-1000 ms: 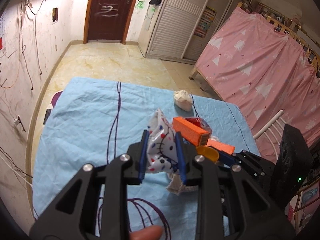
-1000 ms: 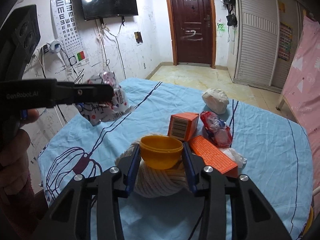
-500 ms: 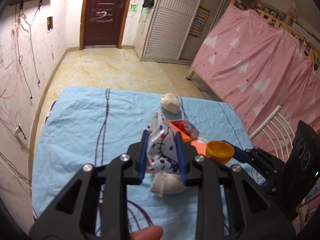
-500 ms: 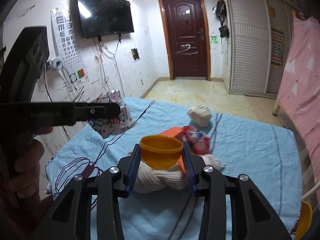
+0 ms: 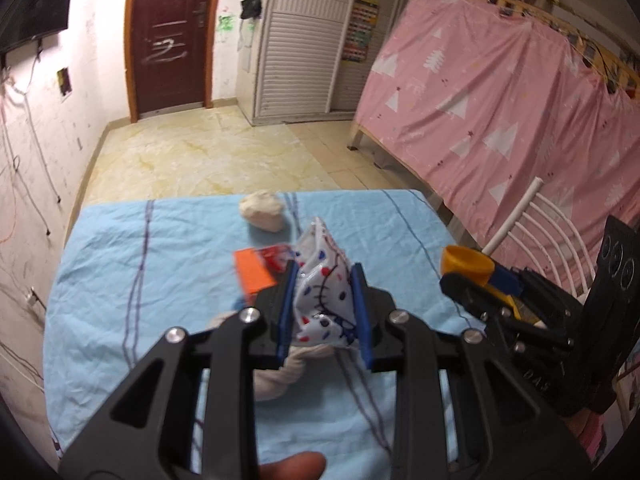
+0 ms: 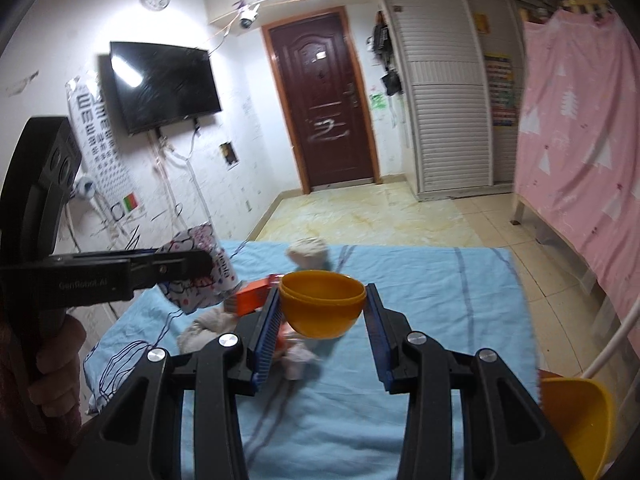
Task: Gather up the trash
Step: 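Carry the bag and bowl over the yellow bin and open both tools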
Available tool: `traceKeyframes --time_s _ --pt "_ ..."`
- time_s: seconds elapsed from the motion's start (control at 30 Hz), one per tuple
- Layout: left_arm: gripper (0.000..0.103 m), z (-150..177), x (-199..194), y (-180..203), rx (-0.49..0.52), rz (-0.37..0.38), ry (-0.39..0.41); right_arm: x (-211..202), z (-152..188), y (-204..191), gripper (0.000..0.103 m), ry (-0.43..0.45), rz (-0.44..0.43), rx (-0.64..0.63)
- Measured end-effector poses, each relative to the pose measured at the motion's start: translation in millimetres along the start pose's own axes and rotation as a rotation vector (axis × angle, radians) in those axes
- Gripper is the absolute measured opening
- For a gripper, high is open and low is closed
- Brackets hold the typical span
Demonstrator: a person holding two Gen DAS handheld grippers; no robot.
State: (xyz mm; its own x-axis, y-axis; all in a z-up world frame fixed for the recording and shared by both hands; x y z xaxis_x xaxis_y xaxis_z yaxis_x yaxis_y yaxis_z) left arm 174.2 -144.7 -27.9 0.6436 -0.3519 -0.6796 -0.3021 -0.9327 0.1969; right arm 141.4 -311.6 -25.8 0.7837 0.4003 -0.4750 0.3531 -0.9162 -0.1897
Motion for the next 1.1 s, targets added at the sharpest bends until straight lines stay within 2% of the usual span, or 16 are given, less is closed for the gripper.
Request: traceKeyframes --time_s 0.37,0.63,0.8,1.0,1.03,1.1 --pt "0.024 -4 24 74 0.115 0.033 -0.03 -49 6 84 0.035 0.084 0.11 0.118" --pt "0.024 -4 43 136 0.204 0.063 -0.048 -94 16 157 0.035 0.136 0.279 0.176" --pt "0.024 -3 58 180 0.258 0.091 -0.068 -113 33 201 0.035 0.122 0.378 0.205" --pt "0.024 4 75 240 0.308 0.154 -0.107 -124 53 232 0.036 0.072 0.415 0.23" --pt "0.024 7 80 252 0.32 0.165 -0.12 -126 57 238 0.039 0.058 0.424 0.24" --pt "0.024 11 85 265 0.332 0.176 -0.136 -133 64 250 0.058 0.049 0.447 0.263"
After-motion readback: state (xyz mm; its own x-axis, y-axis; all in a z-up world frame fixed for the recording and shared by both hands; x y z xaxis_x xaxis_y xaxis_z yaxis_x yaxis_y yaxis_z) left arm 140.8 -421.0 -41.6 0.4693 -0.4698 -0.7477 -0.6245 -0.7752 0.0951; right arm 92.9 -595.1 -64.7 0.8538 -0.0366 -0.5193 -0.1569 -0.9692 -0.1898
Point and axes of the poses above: each gripper's, at about its wrist camera, not at the fingertips, and x roughly the way its jaws point, y to its right, z to its underside, the point moved 10 cm from there along x, roughly the way its jaws point, and after that the axes turned 1 degree about -x, right-handed, at the moved point
